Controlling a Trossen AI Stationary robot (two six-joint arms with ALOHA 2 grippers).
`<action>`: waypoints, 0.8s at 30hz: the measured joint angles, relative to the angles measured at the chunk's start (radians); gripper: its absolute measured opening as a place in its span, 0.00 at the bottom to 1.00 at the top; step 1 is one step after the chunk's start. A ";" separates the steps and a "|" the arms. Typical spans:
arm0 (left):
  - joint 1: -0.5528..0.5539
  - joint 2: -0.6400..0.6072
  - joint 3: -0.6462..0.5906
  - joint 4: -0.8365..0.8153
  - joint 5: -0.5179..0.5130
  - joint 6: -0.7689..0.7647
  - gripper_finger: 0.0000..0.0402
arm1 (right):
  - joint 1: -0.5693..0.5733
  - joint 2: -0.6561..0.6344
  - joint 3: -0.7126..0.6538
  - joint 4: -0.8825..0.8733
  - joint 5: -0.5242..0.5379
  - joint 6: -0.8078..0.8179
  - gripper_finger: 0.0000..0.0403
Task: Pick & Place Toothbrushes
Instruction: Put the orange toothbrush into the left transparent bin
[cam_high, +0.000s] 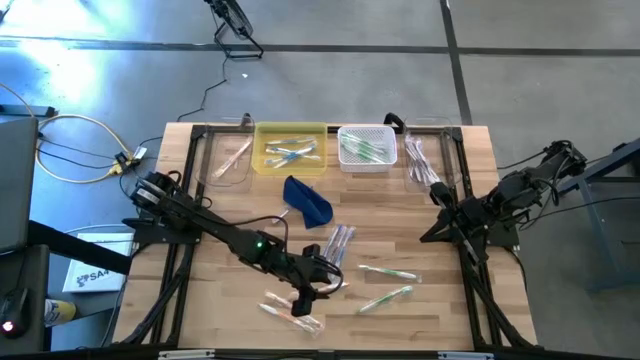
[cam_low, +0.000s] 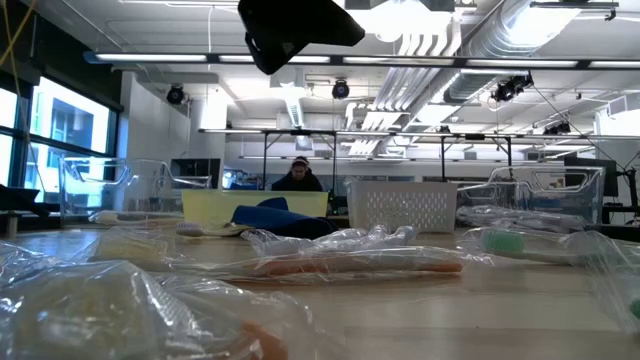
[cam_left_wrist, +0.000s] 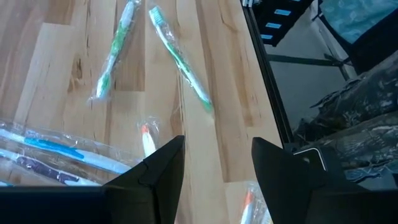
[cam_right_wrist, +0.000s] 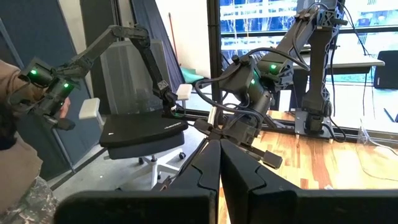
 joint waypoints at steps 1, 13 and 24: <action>0.000 0.000 0.000 0.003 0.000 -0.001 0.46 | 0.000 0.000 0.000 0.000 0.000 0.000 0.01; 0.000 0.000 0.023 0.130 -0.013 0.029 0.46 | 0.000 0.000 0.000 0.000 0.008 0.003 0.01; -0.035 0.000 0.135 -0.020 -0.101 0.060 0.46 | 0.000 0.000 0.000 0.001 0.009 0.043 0.01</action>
